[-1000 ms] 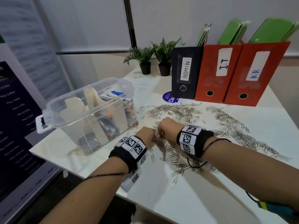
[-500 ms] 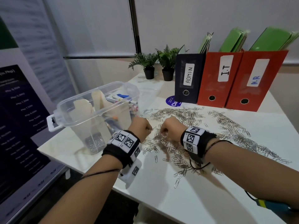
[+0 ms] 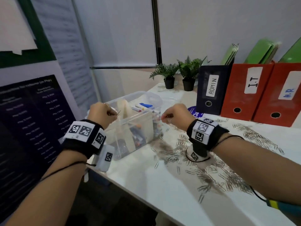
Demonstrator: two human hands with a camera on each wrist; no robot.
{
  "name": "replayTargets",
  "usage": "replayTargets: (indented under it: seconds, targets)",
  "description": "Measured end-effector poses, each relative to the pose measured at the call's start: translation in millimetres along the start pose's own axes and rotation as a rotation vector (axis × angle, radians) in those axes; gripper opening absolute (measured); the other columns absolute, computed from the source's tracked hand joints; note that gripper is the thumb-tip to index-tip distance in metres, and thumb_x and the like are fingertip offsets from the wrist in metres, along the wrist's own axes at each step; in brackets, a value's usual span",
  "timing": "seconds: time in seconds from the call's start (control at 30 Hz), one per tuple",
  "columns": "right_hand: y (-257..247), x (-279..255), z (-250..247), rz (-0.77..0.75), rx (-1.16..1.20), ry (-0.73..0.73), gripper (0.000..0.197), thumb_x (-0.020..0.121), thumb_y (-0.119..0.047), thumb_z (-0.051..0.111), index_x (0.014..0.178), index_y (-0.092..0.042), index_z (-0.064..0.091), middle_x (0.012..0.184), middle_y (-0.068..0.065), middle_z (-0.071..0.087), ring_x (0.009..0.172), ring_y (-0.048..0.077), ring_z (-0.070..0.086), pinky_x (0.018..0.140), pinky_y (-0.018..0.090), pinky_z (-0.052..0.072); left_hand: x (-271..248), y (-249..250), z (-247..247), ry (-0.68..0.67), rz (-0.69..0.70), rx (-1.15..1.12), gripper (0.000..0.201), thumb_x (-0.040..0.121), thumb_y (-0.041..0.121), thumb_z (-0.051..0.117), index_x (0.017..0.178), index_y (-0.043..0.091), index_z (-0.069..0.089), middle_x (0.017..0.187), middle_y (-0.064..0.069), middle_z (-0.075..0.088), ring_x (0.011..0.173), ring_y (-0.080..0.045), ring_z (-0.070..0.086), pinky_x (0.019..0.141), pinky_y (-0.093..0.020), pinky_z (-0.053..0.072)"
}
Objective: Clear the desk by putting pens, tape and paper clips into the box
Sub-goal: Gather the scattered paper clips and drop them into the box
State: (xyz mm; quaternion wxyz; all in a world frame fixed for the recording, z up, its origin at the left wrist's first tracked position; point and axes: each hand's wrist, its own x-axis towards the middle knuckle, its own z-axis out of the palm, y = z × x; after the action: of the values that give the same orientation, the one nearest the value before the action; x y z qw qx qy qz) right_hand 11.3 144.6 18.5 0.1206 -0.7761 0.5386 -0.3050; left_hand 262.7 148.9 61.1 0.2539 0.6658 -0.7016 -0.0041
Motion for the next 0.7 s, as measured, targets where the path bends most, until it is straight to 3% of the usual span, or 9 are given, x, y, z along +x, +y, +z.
replayTargets:
  seconds: [0.07, 0.17, 0.27, 0.33, 0.4, 0.47, 0.5, 0.57, 0.7]
  targets:
    - [-21, 16, -1, -0.036, 0.069, 0.047, 0.017, 0.080, -0.007, 0.071, 0.096, -0.004, 0.075, 0.096, 0.012, 0.073, 0.082, 0.014, 0.063, 0.076, 0.009, 0.041, 4, -11, 6, -0.071, -0.029, 0.110, 0.015, 0.082, 0.014, 0.066, 0.088, 0.005, 0.076, 0.097, -0.012, 0.072, 0.095, -0.029, 0.064, 0.084, -0.032, 0.049]
    - [-56, 41, 4, -0.098, 0.198, 0.078, 0.017, 0.078, -0.005, 0.072, 0.094, 0.000, 0.074, 0.094, 0.016, 0.073, 0.087, 0.022, 0.068, 0.085, 0.022, 0.051, 8, -16, 5, -0.132, -0.038, 0.153, 0.016, 0.085, 0.021, 0.062, 0.089, 0.012, 0.075, 0.102, -0.009, 0.071, 0.099, -0.027, 0.063, 0.089, -0.033, 0.048]
    - [-90, 61, 20, -0.141, 0.265, 0.059, 0.017, 0.078, -0.006, 0.073, 0.094, 0.000, 0.074, 0.091, 0.017, 0.073, 0.072, 0.016, 0.064, 0.066, 0.005, 0.047, 9, -19, 2, -0.119, -0.046, 0.150, 0.022, 0.083, 0.021, 0.067, 0.098, 0.006, 0.073, 0.105, -0.010, 0.070, 0.103, -0.026, 0.061, 0.089, -0.029, 0.044]
    - [-107, 70, 32, -0.159, 0.262, 0.035, 0.017, 0.078, -0.007, 0.073, 0.094, 0.000, 0.074, 0.090, 0.016, 0.074, 0.064, 0.009, 0.058, 0.057, -0.001, 0.040, 9, -24, 2, -0.064, -0.089, 0.128, 0.021, 0.076, 0.021, 0.075, 0.092, 0.007, 0.074, 0.100, -0.008, 0.071, 0.096, -0.023, 0.062, 0.084, -0.027, 0.045]
    - [-120, 77, 44, -0.157, 0.250, -0.011, 0.019, 0.079, -0.007, 0.072, 0.096, 0.001, 0.073, 0.093, 0.016, 0.073, 0.067, 0.010, 0.060, 0.065, 0.002, 0.046, 8, -26, 2, -0.015, -0.172, 0.101, 0.014, 0.071, 0.025, 0.080, 0.074, 0.013, 0.073, 0.088, -0.004, 0.071, 0.084, -0.021, 0.061, 0.077, -0.028, 0.048]
    - [-128, 82, 57, -0.145, 0.189, -0.085, 0.023, 0.085, -0.008, 0.067, 0.105, 0.000, 0.070, 0.103, 0.018, 0.071, 0.087, 0.020, 0.068, 0.086, 0.021, 0.053, 6, -27, 1, -0.020, -0.231, 0.161, 0.015, 0.073, 0.028, 0.079, 0.070, 0.016, 0.072, 0.078, 0.004, 0.066, 0.087, -0.021, 0.059, 0.086, -0.035, 0.048]
    - [-130, 84, 62, -0.136, 0.127, -0.139, 0.026, 0.088, -0.008, 0.062, 0.113, -0.001, 0.066, 0.112, 0.018, 0.068, 0.100, 0.024, 0.066, 0.094, 0.029, 0.050, 5, -28, 1, -0.016, -0.242, 0.195, 0.013, 0.076, 0.028, 0.076, 0.073, 0.017, 0.072, 0.077, 0.006, 0.063, 0.093, -0.021, 0.058, 0.090, -0.037, 0.045]
    - [-130, 85, 70, -0.114, 0.018, -0.231, 0.036, 0.093, -0.007, 0.053, 0.129, -0.002, 0.055, 0.127, 0.016, 0.060, 0.119, 0.026, 0.056, 0.103, 0.030, 0.042, 3, -30, 0, 0.008, -0.236, 0.183, 0.010, 0.083, 0.021, 0.067, 0.075, 0.017, 0.071, 0.076, 0.006, 0.061, 0.099, -0.023, 0.057, 0.088, -0.036, 0.040]
    - [-123, 84, 72, -0.096, 0.053, -0.265, 0.046, 0.092, -0.013, 0.056, 0.137, -0.006, 0.045, 0.123, 0.015, 0.062, 0.117, 0.025, 0.058, 0.101, 0.030, 0.043, 4, -40, 0, -0.003, -0.155, 0.051, 0.023, 0.086, 0.010, 0.059, 0.106, 0.016, 0.069, 0.104, -0.002, 0.069, 0.104, -0.023, 0.061, 0.096, -0.038, 0.046]
